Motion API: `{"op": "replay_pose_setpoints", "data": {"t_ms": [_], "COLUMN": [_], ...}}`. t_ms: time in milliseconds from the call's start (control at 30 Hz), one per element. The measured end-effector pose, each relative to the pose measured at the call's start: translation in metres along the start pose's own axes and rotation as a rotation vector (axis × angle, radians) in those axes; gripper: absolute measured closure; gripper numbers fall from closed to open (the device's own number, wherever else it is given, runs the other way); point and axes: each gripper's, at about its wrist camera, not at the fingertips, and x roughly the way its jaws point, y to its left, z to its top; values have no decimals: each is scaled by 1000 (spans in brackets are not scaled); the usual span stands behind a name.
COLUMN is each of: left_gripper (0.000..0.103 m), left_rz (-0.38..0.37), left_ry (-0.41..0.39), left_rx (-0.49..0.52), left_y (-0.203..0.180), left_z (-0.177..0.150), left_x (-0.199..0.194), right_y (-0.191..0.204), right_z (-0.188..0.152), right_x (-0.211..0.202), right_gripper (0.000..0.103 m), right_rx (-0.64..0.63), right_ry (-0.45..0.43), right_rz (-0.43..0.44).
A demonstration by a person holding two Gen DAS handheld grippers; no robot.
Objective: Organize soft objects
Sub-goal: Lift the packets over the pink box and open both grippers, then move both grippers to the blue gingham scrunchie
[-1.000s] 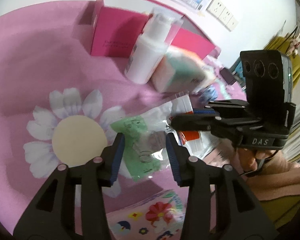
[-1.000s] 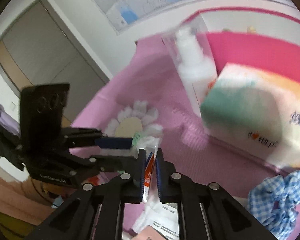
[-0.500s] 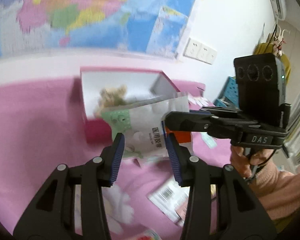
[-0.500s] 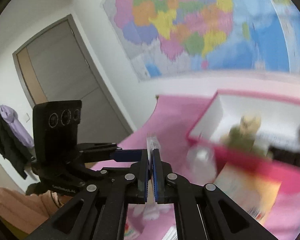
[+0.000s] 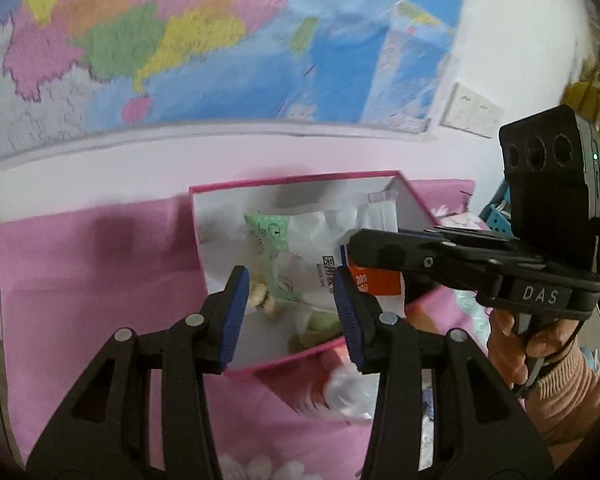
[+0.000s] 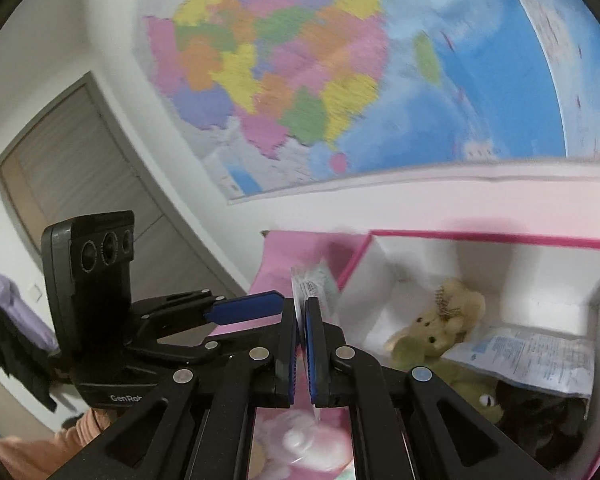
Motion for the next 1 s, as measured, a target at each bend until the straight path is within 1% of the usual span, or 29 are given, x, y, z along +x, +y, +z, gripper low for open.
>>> {"op": "replay_pose_setpoints", "data": {"t_ms": [67, 200, 267, 300, 333, 400, 467, 567, 633, 700, 767, 833, 933, 1000], "left_gripper": [57, 57, 57, 57, 57, 57, 57, 56, 53, 47, 42, 40, 40, 40], "left_rz": [30, 62, 82, 94, 107, 107, 111, 103, 93, 87, 76, 54, 10, -2], "left_ry": [24, 67, 82, 86, 84, 79, 65, 38, 12, -18, -39, -49, -48, -38], "left_rx": [-18, -51, -64, -65, -66, -73, -74, -66, -55, -39, -19, -8, 14, 44], "left_y": [9, 21, 24, 24, 25, 25, 24, 21, 18, 14, 9, 3, -9, -22], "left_z": [1, 1, 0, 0, 0, -2, -3, -10, -18, -28, -41, -57, -85, -100], "left_x": [14, 34, 41, 44, 44, 42, 37, 22, 6, -12, -28, -42, -62, -67], "right_y": [-12, -29, -36, -38, -39, -41, -42, -30, -17, -3, 11, 23, 33, 38], "right_z": [2, 0, -2, -3, -5, -7, -10, -15, -20, -28, -39, -51, -73, -87], "right_x": [12, 31, 41, 43, 44, 40, 29, 2, -18, -38, -56, -71, -93, -106], "right_gripper": [100, 98, 96, 90, 81, 72, 71, 71, 71, 70, 67, 66, 65, 65], "right_rx": [36, 84, 98, 92, 84, 80, 77, 40, 4, -32, -65, -89, -95, -89], "right_ry": [18, 54, 87, 96, 95, 87, 70, 36, 14, -6, -8, 1, 20, 28], "right_rz": [5, 12, -37, -73, -119, -182, -201, -197, -171, -135, -115, -91, -70, -75]}}
